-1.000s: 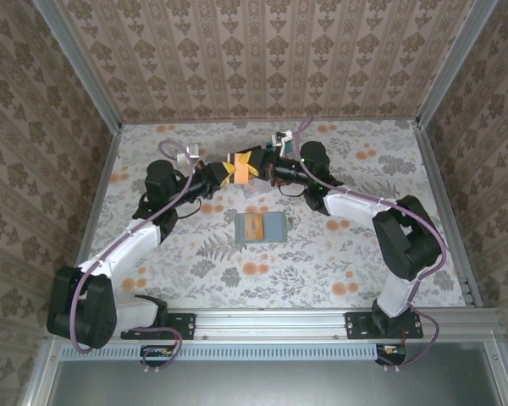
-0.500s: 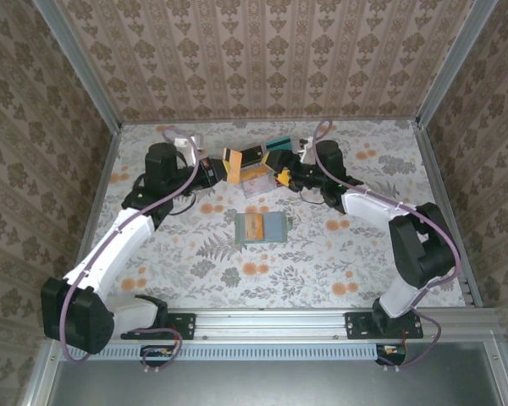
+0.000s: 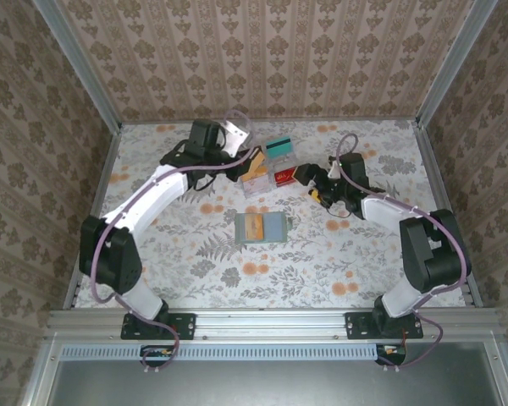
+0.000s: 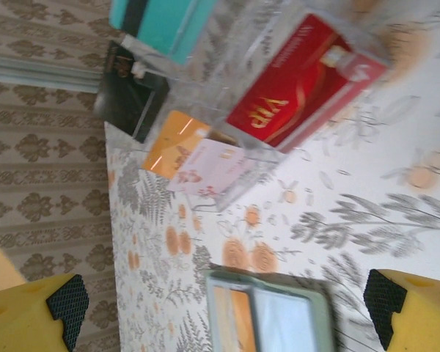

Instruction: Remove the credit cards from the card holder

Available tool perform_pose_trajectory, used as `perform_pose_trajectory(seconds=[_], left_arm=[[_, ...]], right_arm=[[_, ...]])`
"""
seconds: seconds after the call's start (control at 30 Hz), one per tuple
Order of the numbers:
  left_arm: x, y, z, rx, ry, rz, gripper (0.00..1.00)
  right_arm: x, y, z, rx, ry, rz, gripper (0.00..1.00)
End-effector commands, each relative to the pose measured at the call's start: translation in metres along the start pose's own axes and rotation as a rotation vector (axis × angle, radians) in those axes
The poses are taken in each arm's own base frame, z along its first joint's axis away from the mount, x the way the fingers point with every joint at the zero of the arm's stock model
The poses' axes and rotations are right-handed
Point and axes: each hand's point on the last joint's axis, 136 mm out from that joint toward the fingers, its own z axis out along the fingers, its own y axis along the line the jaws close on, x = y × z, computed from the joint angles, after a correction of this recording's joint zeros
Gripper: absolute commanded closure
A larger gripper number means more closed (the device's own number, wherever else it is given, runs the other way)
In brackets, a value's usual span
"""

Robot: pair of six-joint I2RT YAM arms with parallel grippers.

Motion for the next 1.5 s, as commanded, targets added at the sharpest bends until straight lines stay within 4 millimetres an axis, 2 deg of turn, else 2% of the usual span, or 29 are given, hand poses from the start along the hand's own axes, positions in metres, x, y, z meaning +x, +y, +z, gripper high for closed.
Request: perform_pose_trajectory(seconds=[0.0, 0.17, 0.37, 0.5, 0.73, 0.97, 1.2, 1.3, 1.47], left_arm=[[0.001, 0.003, 0.016, -0.019, 0.047, 0.267, 1.00], [0.008, 0.013, 0.047, 0.028, 0.146, 0.393, 1.00], [0.018, 0.021, 0.069, 0.071, 0.209, 0.496, 1.00], [0.020, 0.030, 0.074, 0.065, 0.219, 0.507, 1.00], [0.041, 0.049, 0.086, 0.020, 0.302, 0.527, 1.00], [0.050, 0.064, 0.092, -0.019, 0.342, 0.534, 1.00], [0.055, 0.068, 0.099, -0.032, 0.350, 0.530, 1.00], [0.054, 0.071, 0.102, -0.041, 0.347, 0.530, 1.00], [0.056, 0.074, 0.106, -0.050, 0.356, 0.523, 0.89]], right_arm=[[-0.002, -0.008, -0.018, 0.011, -0.014, 0.020, 0.00], [0.004, -0.017, -0.036, 0.046, -0.026, 0.009, 0.00], [0.010, -0.019, -0.048, 0.071, -0.029, -0.007, 0.00], [0.012, -0.021, -0.048, 0.080, -0.024, -0.002, 0.00], [0.011, -0.019, -0.048, 0.057, -0.032, 0.012, 0.00], [0.013, -0.018, -0.046, 0.036, -0.028, 0.032, 0.00], [0.014, -0.017, -0.046, 0.037, -0.023, 0.039, 0.00], [0.011, -0.007, -0.053, 0.016, -0.040, 0.020, 0.00], [0.013, -0.008, -0.054, 0.023, -0.036, 0.021, 0.00]])
